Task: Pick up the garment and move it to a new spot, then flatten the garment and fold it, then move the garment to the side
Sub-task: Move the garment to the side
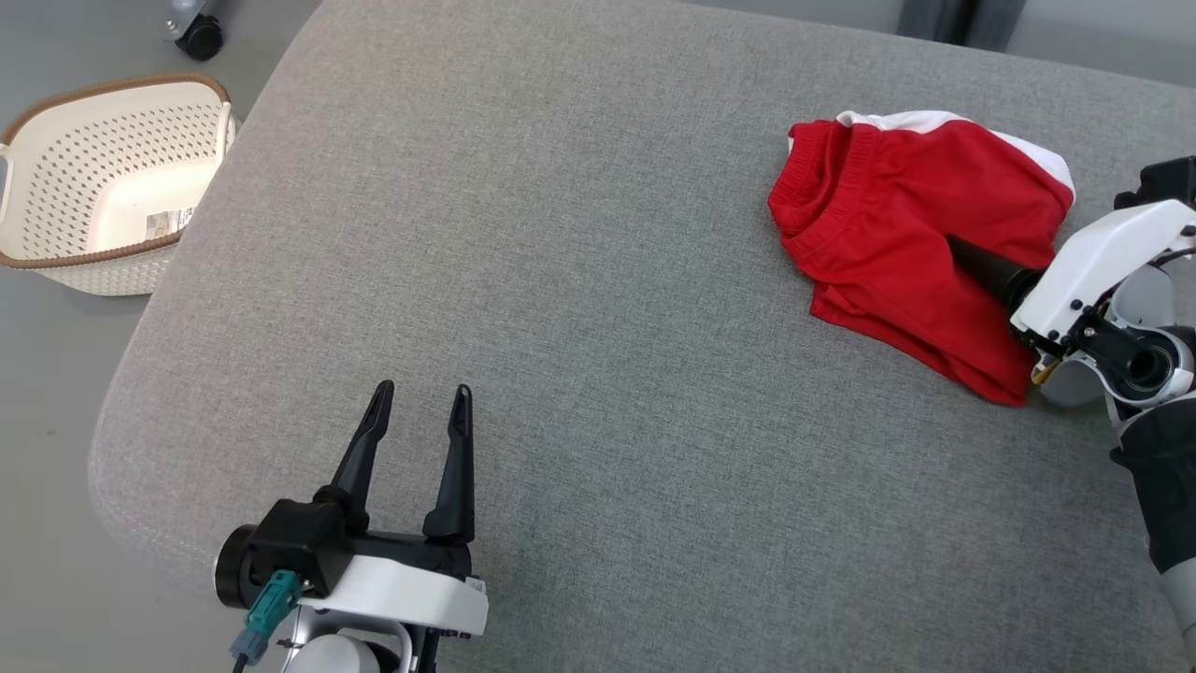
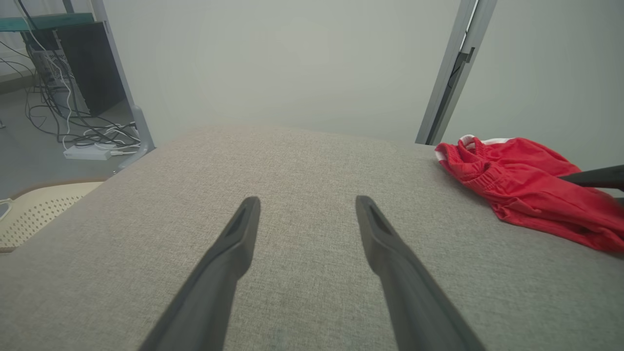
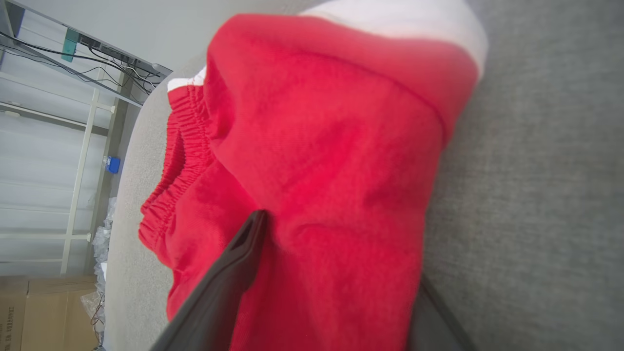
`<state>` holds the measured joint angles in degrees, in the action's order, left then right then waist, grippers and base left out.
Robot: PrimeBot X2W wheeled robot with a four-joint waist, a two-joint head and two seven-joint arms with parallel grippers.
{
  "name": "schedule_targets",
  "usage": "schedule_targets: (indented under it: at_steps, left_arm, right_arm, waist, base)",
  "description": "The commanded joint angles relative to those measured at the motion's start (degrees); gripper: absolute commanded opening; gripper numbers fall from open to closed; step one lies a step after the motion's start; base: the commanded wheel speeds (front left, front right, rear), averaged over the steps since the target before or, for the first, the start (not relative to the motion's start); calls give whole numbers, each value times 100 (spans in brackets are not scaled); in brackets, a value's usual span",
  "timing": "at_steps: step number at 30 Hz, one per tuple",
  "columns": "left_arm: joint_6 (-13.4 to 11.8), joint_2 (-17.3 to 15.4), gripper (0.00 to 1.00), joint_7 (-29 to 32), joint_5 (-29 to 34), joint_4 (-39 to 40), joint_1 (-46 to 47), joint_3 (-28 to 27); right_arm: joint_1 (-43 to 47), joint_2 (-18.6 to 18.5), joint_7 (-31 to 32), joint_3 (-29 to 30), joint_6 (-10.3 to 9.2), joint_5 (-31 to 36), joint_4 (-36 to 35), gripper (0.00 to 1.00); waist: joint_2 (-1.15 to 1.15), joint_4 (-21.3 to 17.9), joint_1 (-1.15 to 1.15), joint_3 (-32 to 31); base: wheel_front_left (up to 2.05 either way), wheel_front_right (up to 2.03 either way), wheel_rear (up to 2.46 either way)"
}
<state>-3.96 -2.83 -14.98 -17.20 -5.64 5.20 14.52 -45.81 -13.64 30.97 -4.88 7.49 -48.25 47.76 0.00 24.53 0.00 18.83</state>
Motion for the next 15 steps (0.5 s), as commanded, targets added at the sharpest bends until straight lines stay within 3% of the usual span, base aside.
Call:
schedule_targets:
  at_steps: [1,2,3,4,5,6,15]
  left_arm:
    - [-26,-17,100,-15,-30,16,129,11]
    - [-35,-18,100,-15,-39,7,143,36]
    - [-39,-18,100,-15,-39,4,144,48]
    - [-40,-17,100,-15,-38,1,147,59]
    - [-42,-18,100,-15,-36,-1,153,62]
    - [-45,-18,100,-15,-38,-4,164,66]
    - [-28,-18,100,-15,-13,-21,229,49]
  right_arm:
    - [12,20,-22,-82,0,69,128,100]
    - [-39,12,-87,-159,0,124,183,100]
    - [-69,6,-126,-197,-1,153,217,87]
    - [-92,0,-166,-240,-1,165,240,41]
    - [-101,-17,-232,-281,0,202,246,6]
    - [-131,-33,-294,-359,0,249,215,0]
    - [-195,-241,-729,-866,1,192,3,0]
  waist:
    - [0,19,0,31]
    - [0,31,0,49]
    - [0,32,0,56]
    - [0,32,0,61]
    - [0,29,0,65]
    - [0,24,0,71]
    - [0,-117,0,38]
  base:
    - [0,0,0]
    - [0,0,0]
    - [0,0,0]
    - [0,0,0]
    - [0,0,0]
    - [0,0,0]
    - [0,0,0]
